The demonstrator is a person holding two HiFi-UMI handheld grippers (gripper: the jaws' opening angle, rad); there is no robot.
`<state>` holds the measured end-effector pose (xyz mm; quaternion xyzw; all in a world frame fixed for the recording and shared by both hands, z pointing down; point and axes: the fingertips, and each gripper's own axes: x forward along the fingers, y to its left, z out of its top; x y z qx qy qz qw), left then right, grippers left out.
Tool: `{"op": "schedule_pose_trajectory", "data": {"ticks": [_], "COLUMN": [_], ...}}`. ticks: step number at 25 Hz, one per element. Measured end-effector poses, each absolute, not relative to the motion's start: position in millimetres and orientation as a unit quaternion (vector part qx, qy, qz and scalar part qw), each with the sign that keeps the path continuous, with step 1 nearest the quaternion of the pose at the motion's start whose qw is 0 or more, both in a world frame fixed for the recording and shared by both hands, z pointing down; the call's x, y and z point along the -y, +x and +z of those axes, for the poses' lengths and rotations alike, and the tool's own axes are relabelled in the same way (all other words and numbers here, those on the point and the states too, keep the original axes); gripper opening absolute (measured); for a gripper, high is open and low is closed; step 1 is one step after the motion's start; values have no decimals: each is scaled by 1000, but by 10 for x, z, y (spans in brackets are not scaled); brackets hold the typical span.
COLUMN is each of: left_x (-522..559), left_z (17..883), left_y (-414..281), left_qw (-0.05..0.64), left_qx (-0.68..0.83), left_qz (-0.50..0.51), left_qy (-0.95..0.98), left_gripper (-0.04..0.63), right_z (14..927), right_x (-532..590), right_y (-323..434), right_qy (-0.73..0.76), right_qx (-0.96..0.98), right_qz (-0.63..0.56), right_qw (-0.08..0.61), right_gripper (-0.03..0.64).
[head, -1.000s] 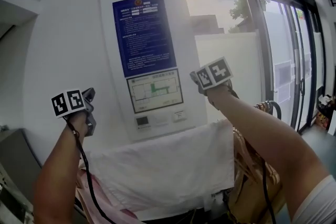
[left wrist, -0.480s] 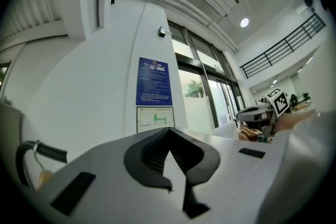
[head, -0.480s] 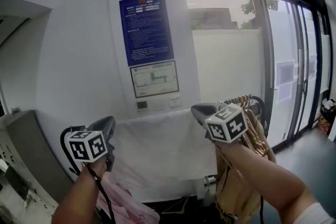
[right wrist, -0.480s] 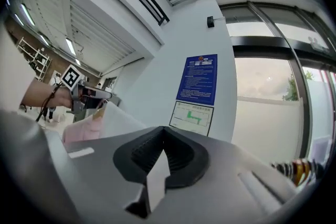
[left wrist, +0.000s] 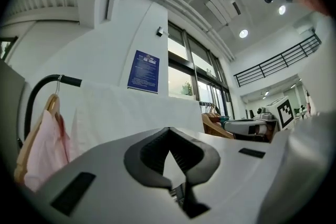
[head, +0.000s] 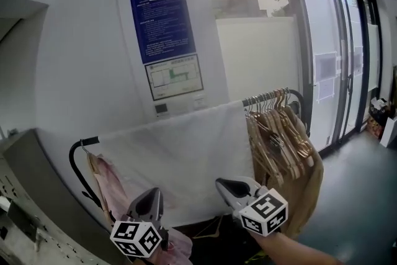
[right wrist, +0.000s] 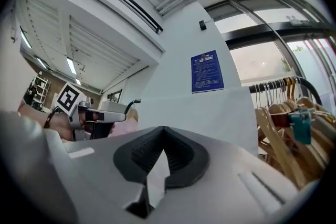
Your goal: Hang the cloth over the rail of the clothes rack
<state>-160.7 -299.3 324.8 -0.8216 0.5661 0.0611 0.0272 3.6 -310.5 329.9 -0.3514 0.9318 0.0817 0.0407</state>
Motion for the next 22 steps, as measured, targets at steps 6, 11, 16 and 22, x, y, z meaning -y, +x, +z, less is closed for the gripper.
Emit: {"op": "schedule_pose_trajectory", "data": {"ticks": [6,11,16,22], "left_x": [2818,2808,2853,2938], "left_z": [3476,3587,3651,3670], "left_y": [-1653,-1697,-1728,-1790], "left_qw": [11,14,10,8], "left_qx": [-568,-572,-570,-569], "left_qz": [72,54,42,41], "left_qy": [-820,-819,-821,-821], "left_gripper": [5,5,5,5], "right_z": [3515,3519,3518,3496], "right_x": [2954,2927,2918,2973], "right_y": [-197,-296,-370,-396], "right_qy": [-353,-359,-356,-358], "right_qx": [-933,-931,-932,-931], "right_qz": [49,55,48,44], "right_qw": [59,49,48,52], "right_gripper": [2,0,0,0]}}
